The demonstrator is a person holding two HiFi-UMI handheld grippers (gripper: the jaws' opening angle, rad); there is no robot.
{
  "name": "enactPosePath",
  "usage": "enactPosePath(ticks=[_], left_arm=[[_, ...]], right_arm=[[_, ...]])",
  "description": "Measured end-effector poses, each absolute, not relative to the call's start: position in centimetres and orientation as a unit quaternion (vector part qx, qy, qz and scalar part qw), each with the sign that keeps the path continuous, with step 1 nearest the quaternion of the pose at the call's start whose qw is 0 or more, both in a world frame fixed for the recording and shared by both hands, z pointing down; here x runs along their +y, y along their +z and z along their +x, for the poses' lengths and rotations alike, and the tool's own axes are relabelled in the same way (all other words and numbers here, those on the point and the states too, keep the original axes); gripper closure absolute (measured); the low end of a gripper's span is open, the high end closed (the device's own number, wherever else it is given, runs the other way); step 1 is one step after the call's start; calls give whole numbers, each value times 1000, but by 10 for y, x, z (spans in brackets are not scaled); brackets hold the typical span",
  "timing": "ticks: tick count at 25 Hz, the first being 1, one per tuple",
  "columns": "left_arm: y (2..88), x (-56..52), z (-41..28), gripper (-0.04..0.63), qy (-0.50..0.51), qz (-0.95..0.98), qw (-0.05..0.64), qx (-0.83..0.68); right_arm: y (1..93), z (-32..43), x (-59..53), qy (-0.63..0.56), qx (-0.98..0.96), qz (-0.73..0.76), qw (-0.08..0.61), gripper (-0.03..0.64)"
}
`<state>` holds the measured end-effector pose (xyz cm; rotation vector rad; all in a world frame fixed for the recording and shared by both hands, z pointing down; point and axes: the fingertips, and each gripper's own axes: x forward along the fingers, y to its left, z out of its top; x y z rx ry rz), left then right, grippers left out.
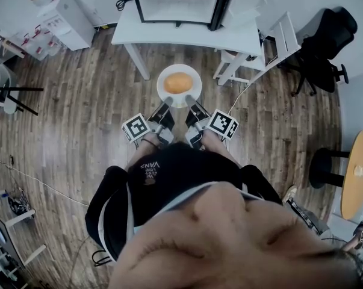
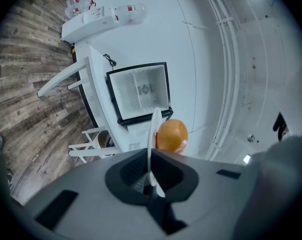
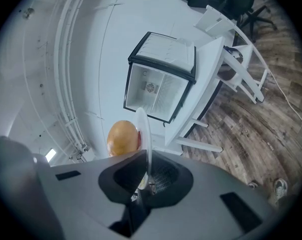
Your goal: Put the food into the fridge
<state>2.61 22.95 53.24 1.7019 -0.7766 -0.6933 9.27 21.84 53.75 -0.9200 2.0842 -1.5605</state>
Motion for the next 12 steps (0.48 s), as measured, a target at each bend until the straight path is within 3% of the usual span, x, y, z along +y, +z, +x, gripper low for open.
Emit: enactPosePath(ticks=[12], left_arm=[[535,199,18,569,-295,717,545,-319]], right_arm=[[540,85,189,-553,740,-333,188,595]])
